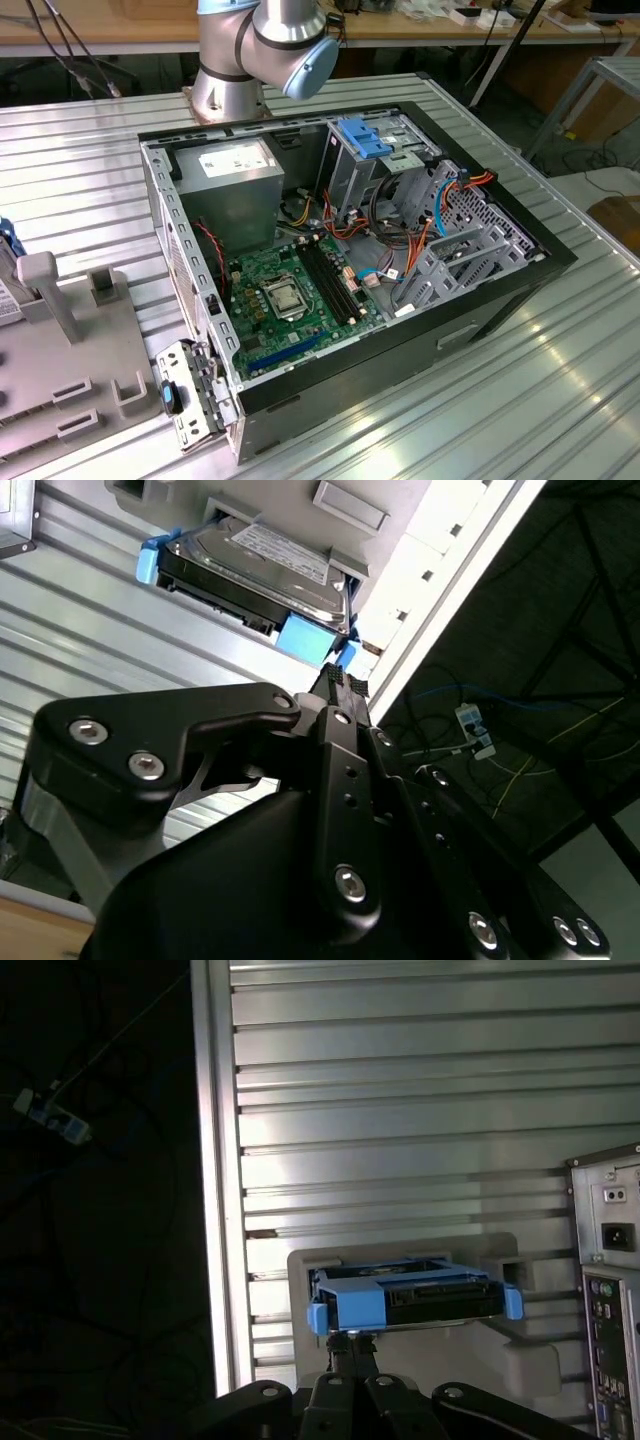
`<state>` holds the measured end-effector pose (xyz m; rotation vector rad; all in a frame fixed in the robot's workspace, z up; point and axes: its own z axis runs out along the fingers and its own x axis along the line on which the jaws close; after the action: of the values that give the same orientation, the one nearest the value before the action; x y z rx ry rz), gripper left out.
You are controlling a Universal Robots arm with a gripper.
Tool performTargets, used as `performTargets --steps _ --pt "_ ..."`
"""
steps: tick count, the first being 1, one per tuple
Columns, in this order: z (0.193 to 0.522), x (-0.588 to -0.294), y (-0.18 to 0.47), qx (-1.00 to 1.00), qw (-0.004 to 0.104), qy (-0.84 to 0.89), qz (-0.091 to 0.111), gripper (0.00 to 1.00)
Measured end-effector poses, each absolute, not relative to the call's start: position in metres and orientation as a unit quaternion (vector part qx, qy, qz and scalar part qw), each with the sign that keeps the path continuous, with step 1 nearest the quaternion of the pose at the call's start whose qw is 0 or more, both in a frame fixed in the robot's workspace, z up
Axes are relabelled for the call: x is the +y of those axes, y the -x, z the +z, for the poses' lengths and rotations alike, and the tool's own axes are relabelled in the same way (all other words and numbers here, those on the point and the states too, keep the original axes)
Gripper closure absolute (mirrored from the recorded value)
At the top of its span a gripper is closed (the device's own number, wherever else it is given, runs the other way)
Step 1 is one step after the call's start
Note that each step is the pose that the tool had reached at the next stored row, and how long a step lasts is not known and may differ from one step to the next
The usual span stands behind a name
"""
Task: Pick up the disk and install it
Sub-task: 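Pick up the disk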
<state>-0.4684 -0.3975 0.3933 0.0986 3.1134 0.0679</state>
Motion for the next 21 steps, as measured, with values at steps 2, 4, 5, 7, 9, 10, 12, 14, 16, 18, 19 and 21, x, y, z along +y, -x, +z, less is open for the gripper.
performTargets --steps 2,4,5,7,9,10,12,14,16,18,19,21 --pt "0.3933 -0.3975 0.4684 1.0 0.012 0.008 0.022 0.89" --pt "0.3933 -0.3976 0.4684 0.999 0.011 0.043 0.023 0.89" --pt "0.3933 -0.3976 0.4684 0.998 0.011 0.055 0.023 0.89" --pt "0.3933 -0.3976 0.4684 0.997 0.01 0.078 0.023 0.89" --pt "0.3933 -0.3976 0.4684 0.995 0.01 0.096 0.023 0.89" --pt "0.3933 -0.3975 0.4684 0.994 0.01 0.109 0.023 0.89" --pt "0.3933 -0.3975 0.4684 0.991 0.009 0.133 0.023 0.89" --pt "0.3933 -0.3976 0.4684 0.987 0.009 0.157 0.024 0.89" --pt "0.3933 -0.3976 0.4684 0.983 0.008 0.184 0.024 0.89" --pt "0.3932 -0.3976 0.4684 0.976 0.007 0.215 0.024 0.89" --pt "0.3933 -0.3976 0.4684 0.973 0.007 0.228 0.024 0.89" --pt "0.3933 -0.3976 0.4684 0.97 0.007 0.242 0.024 0.89"
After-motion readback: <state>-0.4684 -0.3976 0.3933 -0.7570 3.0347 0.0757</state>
